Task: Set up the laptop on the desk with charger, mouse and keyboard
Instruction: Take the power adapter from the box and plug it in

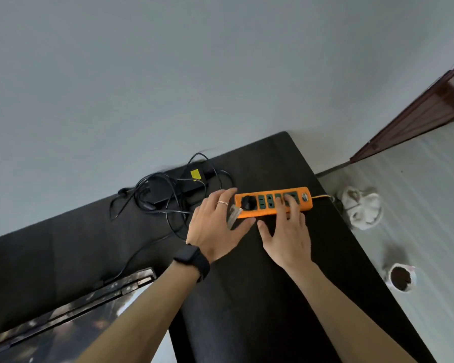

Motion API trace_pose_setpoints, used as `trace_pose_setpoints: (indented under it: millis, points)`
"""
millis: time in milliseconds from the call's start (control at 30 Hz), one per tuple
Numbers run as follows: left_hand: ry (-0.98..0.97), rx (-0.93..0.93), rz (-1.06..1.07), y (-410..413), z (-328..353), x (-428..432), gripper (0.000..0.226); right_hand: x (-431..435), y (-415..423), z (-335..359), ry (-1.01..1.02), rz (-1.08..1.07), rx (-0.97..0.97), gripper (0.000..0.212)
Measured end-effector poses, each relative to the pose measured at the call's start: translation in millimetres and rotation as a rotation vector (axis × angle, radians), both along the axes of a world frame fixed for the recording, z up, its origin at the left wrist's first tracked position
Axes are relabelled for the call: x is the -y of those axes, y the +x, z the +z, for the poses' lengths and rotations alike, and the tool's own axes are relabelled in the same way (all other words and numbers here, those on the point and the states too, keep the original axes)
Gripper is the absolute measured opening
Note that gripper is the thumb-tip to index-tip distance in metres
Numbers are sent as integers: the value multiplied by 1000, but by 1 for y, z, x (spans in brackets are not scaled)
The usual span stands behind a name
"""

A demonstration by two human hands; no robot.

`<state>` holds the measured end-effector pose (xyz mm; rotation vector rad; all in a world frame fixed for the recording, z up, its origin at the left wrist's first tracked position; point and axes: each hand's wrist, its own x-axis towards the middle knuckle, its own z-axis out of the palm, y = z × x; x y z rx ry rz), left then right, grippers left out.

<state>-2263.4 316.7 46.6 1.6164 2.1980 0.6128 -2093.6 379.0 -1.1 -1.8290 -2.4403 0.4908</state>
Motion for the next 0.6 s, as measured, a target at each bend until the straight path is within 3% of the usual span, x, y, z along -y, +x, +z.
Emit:
trace_pose_setpoints:
  millis: [33, 133, 267, 400, 600]
  points:
    - [-70, -27, -15, 1, 5, -17, 63, 2, 2, -3, 20, 9, 4, 80]
    - [-195, -408, -260, -4, 4, -50, 48, 4, 6, -10, 74, 17, -13, 82]
    - [-105, -632, -509, -30, -9, -52, 41, 5, 11, -21, 108, 37, -31, 82]
    - [-190, -615, -530, -23, -18, -53, 52, 5, 13, -24, 101, 37, -38, 82]
    - [-138, -398, -183, 11, -25, 6, 79, 5, 17, -18, 38, 69, 30, 87]
